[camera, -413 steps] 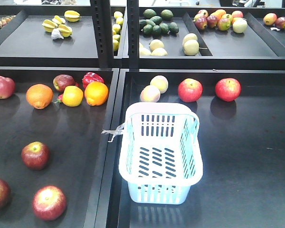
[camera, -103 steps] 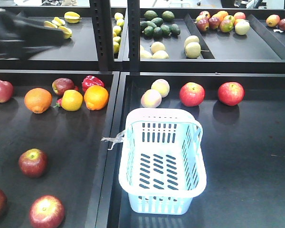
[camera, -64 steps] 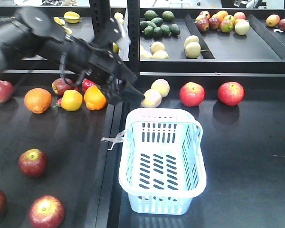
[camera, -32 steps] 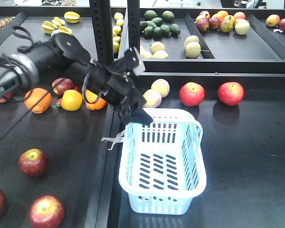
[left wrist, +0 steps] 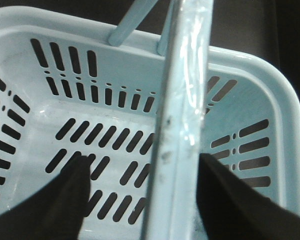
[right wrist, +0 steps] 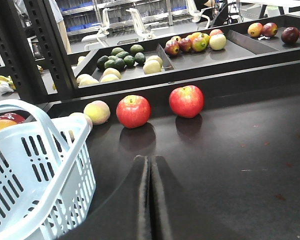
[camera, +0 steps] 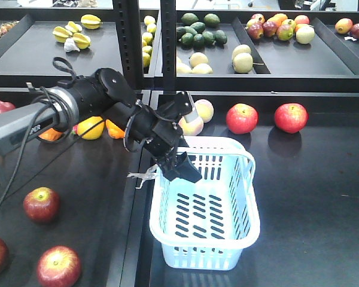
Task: Pick three apples into basket with both arms
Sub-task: 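Close the left gripper on the basket handle and lift the basket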
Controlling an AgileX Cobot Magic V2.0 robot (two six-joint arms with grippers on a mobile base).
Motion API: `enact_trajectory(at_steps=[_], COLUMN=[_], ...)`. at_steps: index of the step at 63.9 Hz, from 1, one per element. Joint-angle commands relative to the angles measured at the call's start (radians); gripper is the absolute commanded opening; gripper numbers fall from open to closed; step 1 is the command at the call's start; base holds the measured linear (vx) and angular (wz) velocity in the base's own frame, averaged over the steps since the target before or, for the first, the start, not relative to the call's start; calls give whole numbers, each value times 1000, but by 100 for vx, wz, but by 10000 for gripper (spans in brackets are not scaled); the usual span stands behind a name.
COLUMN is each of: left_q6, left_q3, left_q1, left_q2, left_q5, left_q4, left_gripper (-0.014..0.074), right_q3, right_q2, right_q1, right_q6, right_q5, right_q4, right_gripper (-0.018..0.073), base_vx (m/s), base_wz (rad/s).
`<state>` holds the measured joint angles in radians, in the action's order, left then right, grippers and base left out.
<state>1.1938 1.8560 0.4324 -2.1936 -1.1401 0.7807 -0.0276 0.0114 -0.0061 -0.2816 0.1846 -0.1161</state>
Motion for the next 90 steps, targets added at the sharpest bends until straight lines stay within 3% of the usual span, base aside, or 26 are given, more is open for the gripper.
enact_trajectory(at_steps=[1, 15, 24, 38, 48, 63, 81, 90], left_q6=[-42, -184, -302, -555, -646, -823, -847, -850], left_q3=[30, 30, 30, 25, 7, -227, -741, -979], left_q1=[13, 17, 16, 32, 70, 169, 286, 304], left_q2=[70, 118, 175, 332, 487, 783, 1133, 1253], left_q5=[-10, -69, -110, -110, -76, 172, 642, 771], left_q4=[70, 155, 222, 212, 200, 6, 14, 13], left_gripper=[304, -10, -8, -8, -8, -8, -8, -8], right_q3=[-7, -7, -7, -7, -7, -7, -7, -7], right_q2=[6, 6, 6, 6, 6, 6, 6, 6], right_q1=[-2, -2, -2, -2, -2, -2, -2, -2], right_q6=[5, 5, 5, 5, 5, 5, 5, 5], right_q5=[-74, -74, -74, -74, -74, -74, -74, -74], right_q4=[-11, -11, -11, -11, -11, -11, -11, -11], right_gripper=[-5, -5, -5, -5, -5, -5, -5, -5], base_vx=[0, 0, 0, 0, 0, 0, 0, 0], base_wz=[0, 0, 0, 0, 0, 0, 0, 0])
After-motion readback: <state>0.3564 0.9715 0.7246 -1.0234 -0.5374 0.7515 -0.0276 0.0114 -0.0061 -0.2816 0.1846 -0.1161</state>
